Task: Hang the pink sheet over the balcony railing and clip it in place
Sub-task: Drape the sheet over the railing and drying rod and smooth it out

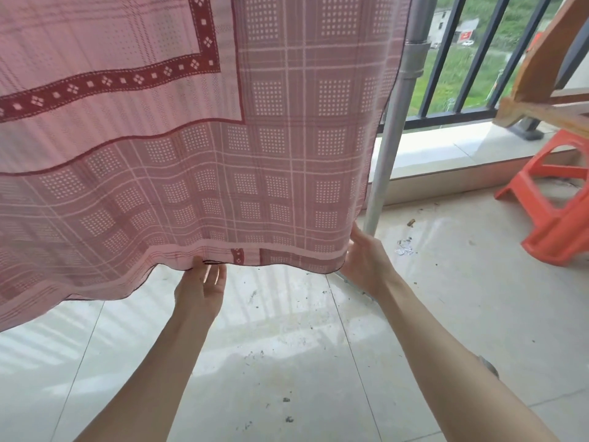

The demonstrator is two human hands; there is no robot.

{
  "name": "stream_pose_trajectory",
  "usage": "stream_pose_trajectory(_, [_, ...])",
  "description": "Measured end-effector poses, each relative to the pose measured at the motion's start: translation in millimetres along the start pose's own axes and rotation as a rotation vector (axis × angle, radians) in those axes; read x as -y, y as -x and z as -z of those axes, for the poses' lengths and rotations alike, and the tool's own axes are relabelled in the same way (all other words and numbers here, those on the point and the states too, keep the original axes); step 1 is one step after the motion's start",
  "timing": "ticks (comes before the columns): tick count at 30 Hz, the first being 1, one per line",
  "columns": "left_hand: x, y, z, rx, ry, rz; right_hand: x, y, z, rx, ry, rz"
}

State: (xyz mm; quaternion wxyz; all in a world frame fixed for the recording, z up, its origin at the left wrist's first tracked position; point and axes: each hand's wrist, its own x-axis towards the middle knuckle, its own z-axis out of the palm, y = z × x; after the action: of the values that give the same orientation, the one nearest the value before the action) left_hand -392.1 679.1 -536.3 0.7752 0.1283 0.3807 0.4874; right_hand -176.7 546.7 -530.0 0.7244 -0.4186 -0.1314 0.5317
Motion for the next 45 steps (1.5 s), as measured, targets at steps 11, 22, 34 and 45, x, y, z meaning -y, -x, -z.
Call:
stream_pose_trajectory(11, [60, 46, -30, 0.188, -0.268, 0.245, 2, 21, 23, -0.171, 0.064, 0.255])
stream_pose_trajectory(22, [94, 134, -76, 0.715, -1.327, -0.786, 9, 50, 37, -0.235, -0.077, 0.312])
stream_pose_trajectory(34, [140, 123, -91, 0.690, -1.816, -1.290, 4, 84, 59, -0.038, -0.175, 0.250])
stream_pose_trajectory(45, [109, 126, -83, 0.649, -1.597, -1.355, 25, 71, 67, -0.204, -0.292, 0.218])
